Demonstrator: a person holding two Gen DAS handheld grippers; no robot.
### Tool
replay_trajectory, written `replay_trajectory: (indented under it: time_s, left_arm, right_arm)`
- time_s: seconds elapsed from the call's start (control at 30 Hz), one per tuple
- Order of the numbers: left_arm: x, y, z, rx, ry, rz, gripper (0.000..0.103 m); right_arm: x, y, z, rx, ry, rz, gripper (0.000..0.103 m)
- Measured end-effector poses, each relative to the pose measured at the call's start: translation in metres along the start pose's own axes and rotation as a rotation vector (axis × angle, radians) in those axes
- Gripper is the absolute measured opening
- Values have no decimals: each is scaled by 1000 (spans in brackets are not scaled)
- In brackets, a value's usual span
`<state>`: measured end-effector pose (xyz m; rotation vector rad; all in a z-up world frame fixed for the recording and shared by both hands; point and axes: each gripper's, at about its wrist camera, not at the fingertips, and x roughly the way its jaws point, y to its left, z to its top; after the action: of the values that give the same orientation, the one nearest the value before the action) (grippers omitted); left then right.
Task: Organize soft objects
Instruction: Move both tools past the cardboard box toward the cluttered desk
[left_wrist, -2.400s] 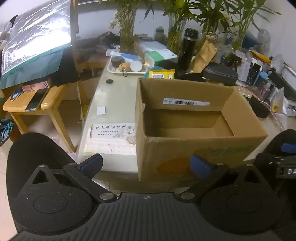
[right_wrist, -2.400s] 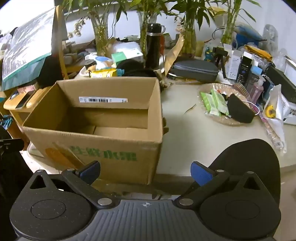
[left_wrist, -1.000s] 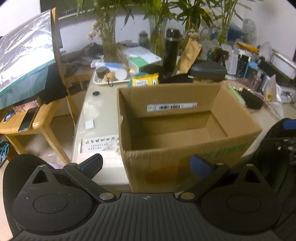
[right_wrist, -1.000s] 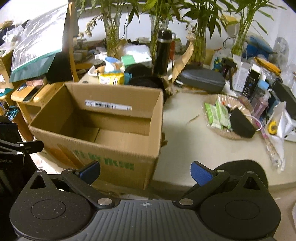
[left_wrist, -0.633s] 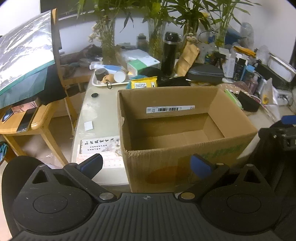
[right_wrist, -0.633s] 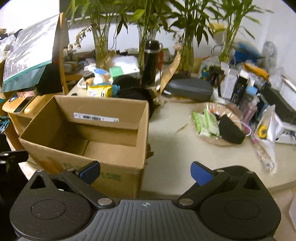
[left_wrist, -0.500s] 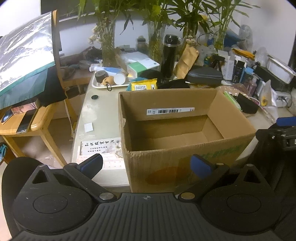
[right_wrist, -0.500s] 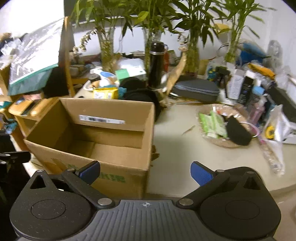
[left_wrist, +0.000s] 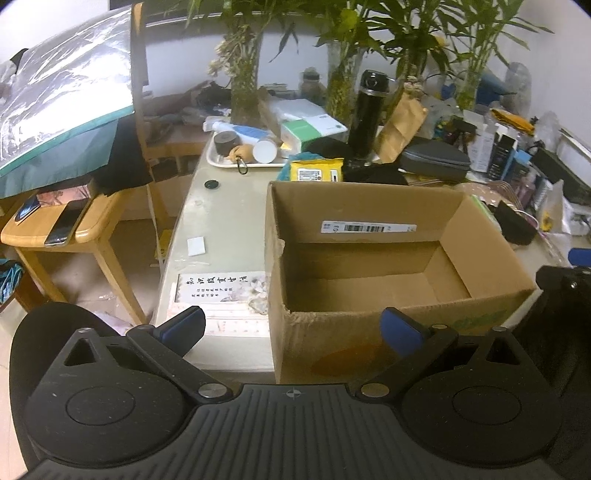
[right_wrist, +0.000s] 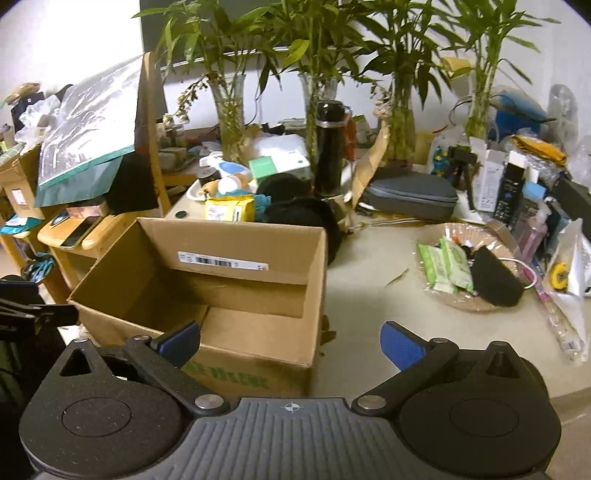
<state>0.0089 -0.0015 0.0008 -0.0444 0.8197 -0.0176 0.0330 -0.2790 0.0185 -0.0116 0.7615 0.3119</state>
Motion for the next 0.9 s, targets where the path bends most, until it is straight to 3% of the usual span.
replay_trajectory:
  time_s: [0.43,0.63,0.9]
  left_arm:
    - [-5,3,9,27,-47,-66,103]
    - [-7,3,14,69,-77,-76,103]
    - [-3,10,24,39,-75,-119,103]
  right_arm:
    - [5,-3,11,-1,21,100,103]
    - [8,-2,16,-15,13,95,103]
    - [12,1,21,-52,-3,91,103]
